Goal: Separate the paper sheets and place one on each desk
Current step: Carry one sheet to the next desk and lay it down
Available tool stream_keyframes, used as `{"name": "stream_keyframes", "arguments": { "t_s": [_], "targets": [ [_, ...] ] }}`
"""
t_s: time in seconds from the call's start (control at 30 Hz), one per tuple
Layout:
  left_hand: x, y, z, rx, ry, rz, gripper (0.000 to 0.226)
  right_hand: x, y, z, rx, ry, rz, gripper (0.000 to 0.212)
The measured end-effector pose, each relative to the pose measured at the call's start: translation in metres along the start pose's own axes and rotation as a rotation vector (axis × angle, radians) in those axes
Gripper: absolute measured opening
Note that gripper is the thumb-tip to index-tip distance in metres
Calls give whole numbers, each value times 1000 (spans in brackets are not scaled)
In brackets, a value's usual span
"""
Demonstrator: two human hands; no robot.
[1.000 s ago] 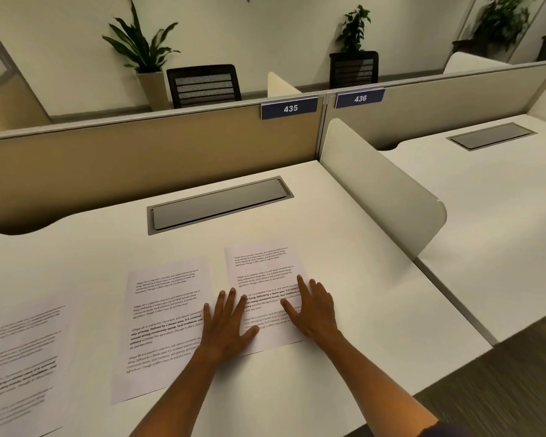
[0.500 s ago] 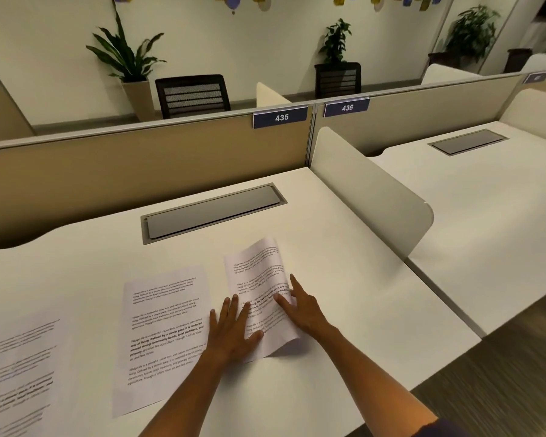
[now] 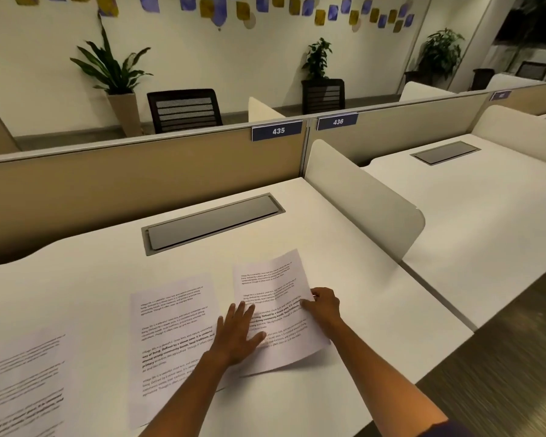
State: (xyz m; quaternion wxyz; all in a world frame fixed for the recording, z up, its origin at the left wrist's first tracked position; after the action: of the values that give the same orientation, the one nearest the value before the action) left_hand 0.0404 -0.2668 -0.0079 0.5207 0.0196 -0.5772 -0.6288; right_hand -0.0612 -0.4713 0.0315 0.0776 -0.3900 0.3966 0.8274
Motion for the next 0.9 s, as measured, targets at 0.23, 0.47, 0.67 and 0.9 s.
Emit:
{"name": "stream_keyframes", "arguments": {
  "t_s": [0.23, 0.47, 0.67, 0.9],
  "targets": [
    [7, 34, 0, 195, -5, 524, 68, 19, 11, 15, 123, -23, 87, 33],
    [10, 25, -3, 229, 93, 828, 67, 61, 26, 50, 173, -81, -359, 11],
    [42, -7, -9, 107, 84, 1096, 17, 95, 53, 78, 206, -145, -600, 11],
    [111, -46, -16, -41, 48, 1106, 7, 142, 104, 101, 352, -180, -708, 17]
  ]
}}
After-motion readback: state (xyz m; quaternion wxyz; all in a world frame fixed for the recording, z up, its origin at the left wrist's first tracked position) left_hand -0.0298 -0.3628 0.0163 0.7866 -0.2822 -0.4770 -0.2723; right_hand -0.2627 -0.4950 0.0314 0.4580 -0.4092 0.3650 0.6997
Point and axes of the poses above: each hand's wrist, its own z-axis away from the middle knuckle, its own y-axis out of the back of the hand, x = y × z, the point moved 6 cm from there along -z, towards the middle knuckle, and after that the axes turned 10 degrees about z, right-handed, at the moved point
